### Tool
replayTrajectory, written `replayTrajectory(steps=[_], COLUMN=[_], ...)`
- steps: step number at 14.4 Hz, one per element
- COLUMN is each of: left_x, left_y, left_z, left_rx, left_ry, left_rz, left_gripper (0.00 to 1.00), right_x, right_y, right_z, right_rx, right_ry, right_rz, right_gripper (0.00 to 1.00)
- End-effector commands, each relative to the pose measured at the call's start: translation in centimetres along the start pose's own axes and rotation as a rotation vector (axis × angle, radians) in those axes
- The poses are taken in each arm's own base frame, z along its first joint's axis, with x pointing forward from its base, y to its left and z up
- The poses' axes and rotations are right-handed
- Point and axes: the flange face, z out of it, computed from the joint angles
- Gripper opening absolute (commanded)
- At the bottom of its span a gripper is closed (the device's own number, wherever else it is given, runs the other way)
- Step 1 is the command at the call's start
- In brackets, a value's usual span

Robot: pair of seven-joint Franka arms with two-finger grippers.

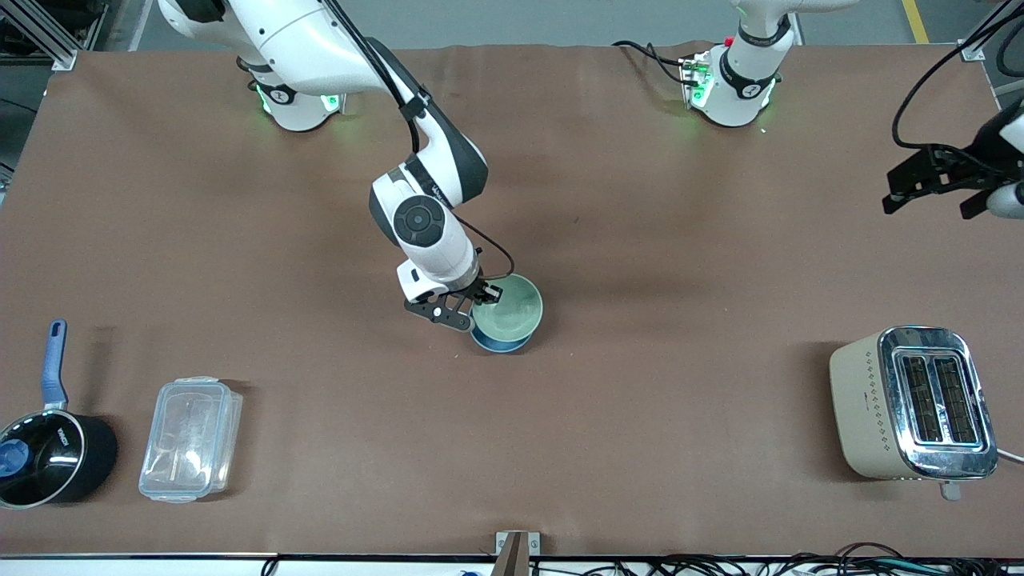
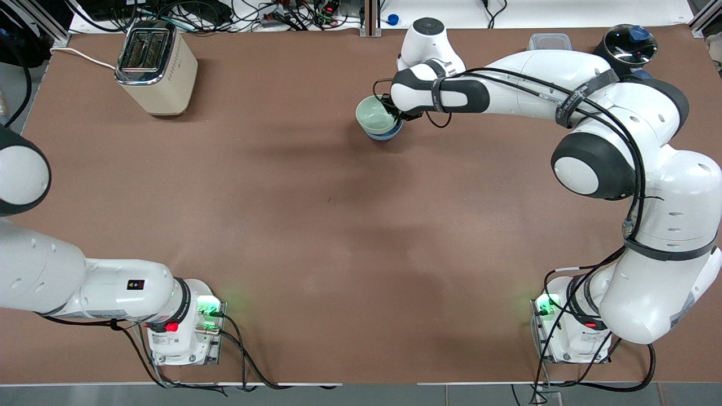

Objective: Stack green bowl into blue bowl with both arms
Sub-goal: 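Lower the green bowl into the blue bowl while the left gripper withdraws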

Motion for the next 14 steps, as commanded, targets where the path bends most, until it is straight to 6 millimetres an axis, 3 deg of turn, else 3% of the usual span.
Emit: replayTrajectory(steps=[1,3,5,6,9,11,13,14], left_x=[-1.9,-2.4,-2.7,-2.7,-2.7,-2.5,-2.4,-2.4], left_y=[-0.7,-0.7,-0.2,-0.1,1.2,1.2,1.2,1.3], left_z=[0.0,-0.3,-0.7,-0.4,-0.5,-0.1,0.0,-0.1], left_rx=[-0.008,-0.004,0.005,0.006,0.009,0.010,0.011,0.011], left_ry=[-0.010,-0.008,-0.002,-0.007,-0.006,-0.014,-0.015,-0.014], left_rz=[0.009,0.007,0.016,0.010,0.029,0.029,0.032,0.034], left_gripper=[1.00,1.00,1.00,1.00,1.00,1.00,1.00,1.00], right_x=[0.2,0.5,0.1,0.0,0.6,2.1,4.4,6.2], right_y=[-0.4,-0.2,-0.4,-0.5,-0.6,0.5,3.3,5.7], right_z=[-0.2,0.0,0.0,-0.1,-2.4,-7.0,-13.4,-16.4], right_rx=[0.012,0.014,0.013,0.012,0.032,0.032,-0.040,-0.081], right_ry=[0.005,0.007,0.003,-0.001,0.017,0.052,0.134,0.153], right_rz=[0.015,0.020,0.017,0.032,0.088,0.100,0.083,0.092], right_gripper=[0.01,0.11,0.61,0.81,0.95,1.00,1.00,1.00])
